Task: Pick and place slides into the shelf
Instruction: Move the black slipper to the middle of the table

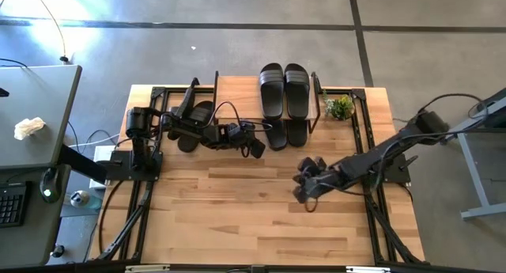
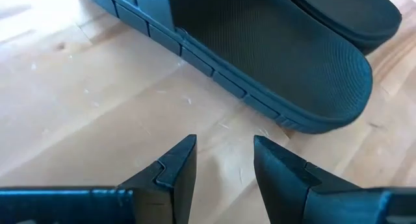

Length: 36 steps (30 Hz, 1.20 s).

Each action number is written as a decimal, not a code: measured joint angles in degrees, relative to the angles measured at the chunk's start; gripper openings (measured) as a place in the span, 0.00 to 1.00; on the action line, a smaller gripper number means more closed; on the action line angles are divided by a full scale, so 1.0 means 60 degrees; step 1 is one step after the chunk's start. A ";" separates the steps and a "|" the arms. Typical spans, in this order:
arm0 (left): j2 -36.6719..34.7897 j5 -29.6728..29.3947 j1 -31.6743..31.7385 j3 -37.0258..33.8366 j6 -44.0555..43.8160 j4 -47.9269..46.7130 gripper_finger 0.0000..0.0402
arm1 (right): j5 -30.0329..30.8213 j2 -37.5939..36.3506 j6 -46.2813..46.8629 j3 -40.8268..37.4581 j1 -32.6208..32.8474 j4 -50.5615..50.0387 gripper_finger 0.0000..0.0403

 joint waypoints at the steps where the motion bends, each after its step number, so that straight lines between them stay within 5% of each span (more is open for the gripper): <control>1: 0.0000 0.0076 0.0000 0.0000 -0.0083 -0.0021 0.34 | -0.0024 -0.0219 0.0325 -0.0442 0.0068 0.0545 0.00; 9: 0.0003 0.0962 -0.0004 0.0000 -0.0465 -0.0100 0.34 | 0.0713 -0.0851 0.2806 -0.2135 0.0168 0.0686 0.00; 19: -0.0156 0.2634 -0.0210 -0.0004 -0.0950 -0.0303 0.34 | 0.1170 -0.0848 0.2471 -0.2448 0.0047 0.0798 0.00; 36: -0.3637 -0.1197 -0.2274 0.0004 -0.1172 -0.6268 0.34 | 0.1169 -0.0848 0.1137 -0.2448 0.0047 0.1206 0.00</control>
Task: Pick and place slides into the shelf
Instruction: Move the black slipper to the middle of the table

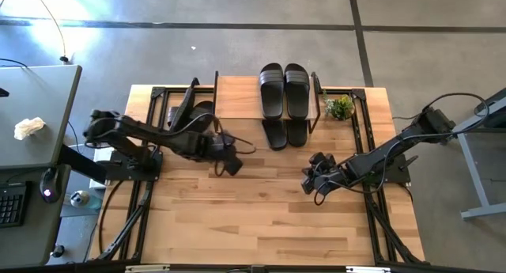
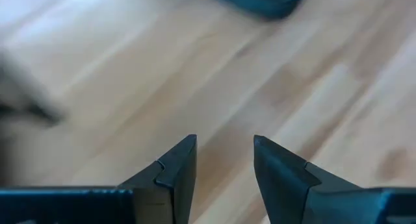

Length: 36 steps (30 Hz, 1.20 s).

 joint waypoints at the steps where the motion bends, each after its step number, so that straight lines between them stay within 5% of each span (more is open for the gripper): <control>1: -0.0199 -0.0230 -0.0055 -0.0003 -0.0106 -0.0600 0.34 | 0.0002 0.0000 -0.0029 0.0000 0.0000 0.0040 0.00; 13: -0.1410 -0.1737 -0.0036 -0.0056 -0.0226 -0.5793 0.34 | -0.0151 0.0004 -0.0623 0.0000 0.0011 0.0374 0.00; 26: -0.1401 -0.2432 0.1348 -0.1183 0.1713 -0.5653 0.34 | -0.0049 0.0007 -0.0865 0.0000 0.0011 0.0591 0.00; 36: -0.1401 -0.2207 0.2257 -0.1911 0.4658 -0.3559 0.34 | -0.0057 0.0007 -0.1036 0.0002 0.0011 0.0636 0.00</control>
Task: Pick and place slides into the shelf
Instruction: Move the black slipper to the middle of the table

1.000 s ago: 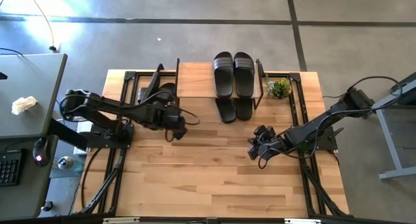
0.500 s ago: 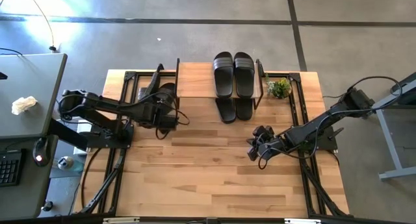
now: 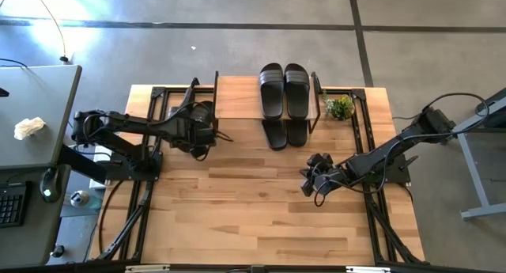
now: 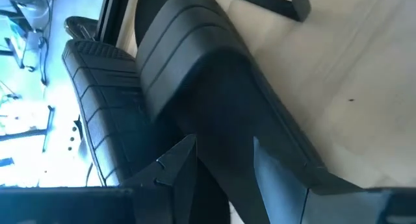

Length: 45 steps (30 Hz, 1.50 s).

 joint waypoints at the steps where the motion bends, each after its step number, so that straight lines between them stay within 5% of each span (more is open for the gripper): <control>1: 0.0000 -0.0014 0.0064 -0.0039 0.0144 0.0068 0.34 | 0.0000 0.0000 0.0009 0.0000 0.0000 0.0000 0.00; 22: 0.0000 -0.0335 0.0628 -0.1438 0.1870 0.2091 0.34 | 0.0007 0.0000 0.0004 0.0001 0.0000 0.0162 0.00; 45: 0.0000 -0.0206 0.2772 -0.1444 0.4726 0.3788 0.34 | 0.0331 0.0000 0.0004 0.0001 0.0000 0.0360 0.00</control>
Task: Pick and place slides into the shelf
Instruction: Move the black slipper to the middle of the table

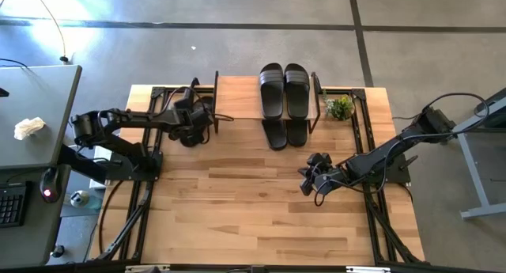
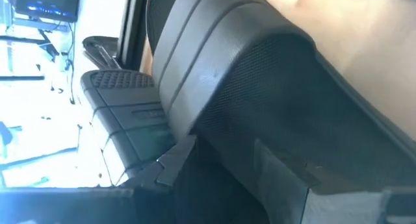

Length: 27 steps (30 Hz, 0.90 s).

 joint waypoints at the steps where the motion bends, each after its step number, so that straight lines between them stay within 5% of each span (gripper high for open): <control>1: 0.0000 0.0015 0.0064 0.0000 0.0106 0.0083 0.34 | 0.0000 0.0000 0.0000 0.0000 0.0000 -0.0002 0.00; 12: 0.0055 0.1213 0.0936 0.0000 0.0423 0.0822 0.33 | 0.0003 0.0000 -0.0004 0.0000 0.0000 -0.0003 0.00; 22: 0.0055 0.2084 0.1390 0.0000 0.0397 0.0901 0.03 | 0.0084 0.0000 -0.0047 0.0000 0.0000 -0.0007 0.00; 27: 0.0058 0.2050 0.1438 0.0000 0.0179 0.0959 0.02 | 0.0084 0.0000 -0.0080 0.0000 0.0000 -0.0007 0.00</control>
